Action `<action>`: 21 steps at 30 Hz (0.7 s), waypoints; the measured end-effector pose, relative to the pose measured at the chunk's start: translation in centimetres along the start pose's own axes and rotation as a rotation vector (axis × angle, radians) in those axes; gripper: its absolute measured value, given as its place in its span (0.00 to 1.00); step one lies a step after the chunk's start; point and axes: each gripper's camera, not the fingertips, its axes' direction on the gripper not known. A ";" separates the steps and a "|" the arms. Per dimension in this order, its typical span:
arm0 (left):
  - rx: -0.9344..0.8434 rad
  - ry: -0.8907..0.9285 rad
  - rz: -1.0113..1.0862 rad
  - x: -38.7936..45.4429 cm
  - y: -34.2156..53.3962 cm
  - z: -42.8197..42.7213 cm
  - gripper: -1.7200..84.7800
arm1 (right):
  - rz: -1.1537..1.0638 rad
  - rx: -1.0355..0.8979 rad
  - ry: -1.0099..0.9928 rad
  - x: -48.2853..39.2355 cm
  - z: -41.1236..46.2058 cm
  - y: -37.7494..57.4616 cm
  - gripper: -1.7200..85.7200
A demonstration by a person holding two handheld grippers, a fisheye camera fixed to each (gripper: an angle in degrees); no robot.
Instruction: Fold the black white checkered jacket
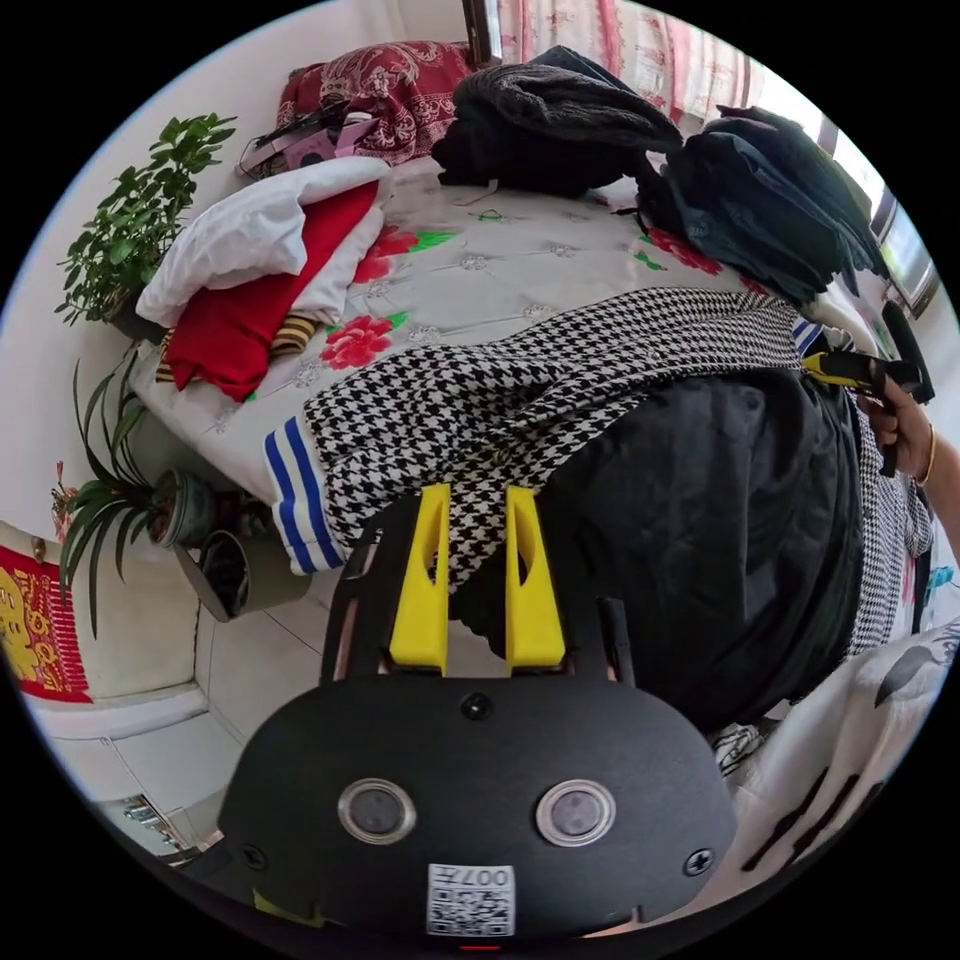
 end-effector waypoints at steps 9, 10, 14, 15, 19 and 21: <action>0.066 0.163 -0.107 -1.7 0.9 -7.2 0.01 | 0.001 0.005 -0.009 1.1 -4.5 -0.3 0.03; 0.099 0.192 -0.104 -1.7 1.3 -9.0 0.01 | 0.005 0.018 -0.032 1.5 -5.6 -0.3 0.03; 0.194 0.291 -0.002 0.0 2.2 -14.8 0.01 | 0.045 0.042 -0.115 4.2 -8.3 0.1 0.02; 0.228 0.332 0.057 1.2 2.4 -17.0 0.01 | 0.051 0.046 -0.130 4.6 -8.7 0.1 0.02; 0.363 0.584 0.349 7.3 3.9 -25.9 0.01 | 0.051 0.142 -0.227 6.5 -14.4 0.2 0.02; 0.388 0.691 0.494 10.8 4.7 -29.2 0.01 | 0.039 0.212 -0.249 7.0 -18.7 0.3 0.02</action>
